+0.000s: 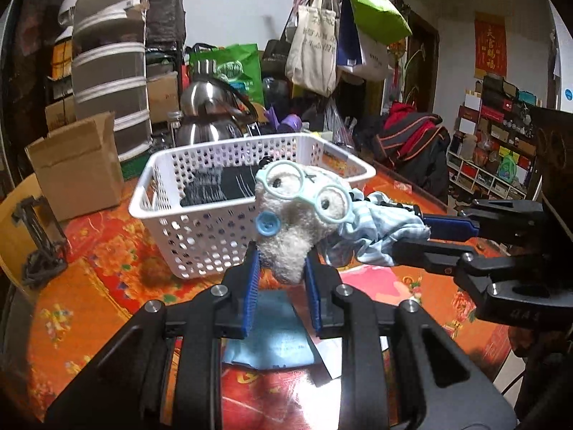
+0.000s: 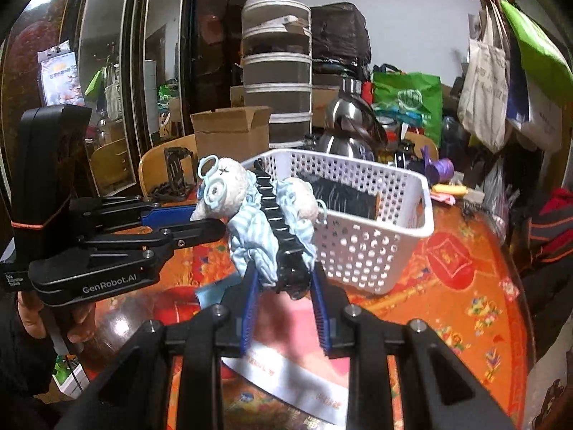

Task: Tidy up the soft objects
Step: 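Carry the plush toy into the white basket and open both grippers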

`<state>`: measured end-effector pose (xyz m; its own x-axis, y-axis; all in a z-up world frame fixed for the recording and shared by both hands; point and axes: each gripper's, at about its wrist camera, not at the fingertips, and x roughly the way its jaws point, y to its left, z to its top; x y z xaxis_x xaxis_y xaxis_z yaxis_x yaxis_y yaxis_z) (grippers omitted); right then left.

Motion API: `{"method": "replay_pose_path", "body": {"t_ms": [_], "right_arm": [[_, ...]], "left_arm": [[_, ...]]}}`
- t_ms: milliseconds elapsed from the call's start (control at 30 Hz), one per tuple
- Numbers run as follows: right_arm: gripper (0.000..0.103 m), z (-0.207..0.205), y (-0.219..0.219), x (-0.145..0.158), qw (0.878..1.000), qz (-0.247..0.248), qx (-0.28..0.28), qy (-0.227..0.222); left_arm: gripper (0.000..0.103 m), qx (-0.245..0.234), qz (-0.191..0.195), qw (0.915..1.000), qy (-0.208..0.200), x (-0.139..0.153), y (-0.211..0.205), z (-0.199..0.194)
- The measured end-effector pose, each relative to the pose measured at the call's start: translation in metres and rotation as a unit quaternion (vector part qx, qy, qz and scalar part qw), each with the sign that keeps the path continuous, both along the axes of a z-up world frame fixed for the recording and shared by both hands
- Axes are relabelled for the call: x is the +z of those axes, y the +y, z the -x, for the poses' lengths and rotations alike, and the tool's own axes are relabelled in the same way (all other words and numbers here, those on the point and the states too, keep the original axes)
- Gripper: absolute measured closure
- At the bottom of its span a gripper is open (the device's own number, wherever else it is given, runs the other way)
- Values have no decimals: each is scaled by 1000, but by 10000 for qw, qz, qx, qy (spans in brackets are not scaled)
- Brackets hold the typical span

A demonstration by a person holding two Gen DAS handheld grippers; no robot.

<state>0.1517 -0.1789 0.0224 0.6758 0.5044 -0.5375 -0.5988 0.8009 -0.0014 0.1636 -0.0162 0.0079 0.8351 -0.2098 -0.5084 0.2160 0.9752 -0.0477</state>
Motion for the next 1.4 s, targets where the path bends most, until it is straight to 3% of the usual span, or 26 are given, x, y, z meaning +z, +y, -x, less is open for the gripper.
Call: {"method": "replay_pose_path", "body": {"t_ms": [267, 433, 733, 1033, 1400], "right_arm": [[77, -23, 10, 38, 9998, 34, 76, -175], [77, -57, 15, 58, 9998, 9, 97, -172], [77, -107, 22, 66, 9996, 140, 89, -247], [77, -165, 29, 43, 9984, 511, -41, -234], [74, -199, 51, -2, 9945, 1014, -169, -223]], "left_arm": [[82, 101, -9, 9998, -167, 43, 7, -13], [82, 164, -34, 9998, -130, 71, 13, -47], [82, 302, -197, 9993, -66, 86, 15, -109], [82, 442, -169, 9984, 320, 58, 10, -191], [80, 854, -68, 9937, 725, 6, 23, -237]]}}
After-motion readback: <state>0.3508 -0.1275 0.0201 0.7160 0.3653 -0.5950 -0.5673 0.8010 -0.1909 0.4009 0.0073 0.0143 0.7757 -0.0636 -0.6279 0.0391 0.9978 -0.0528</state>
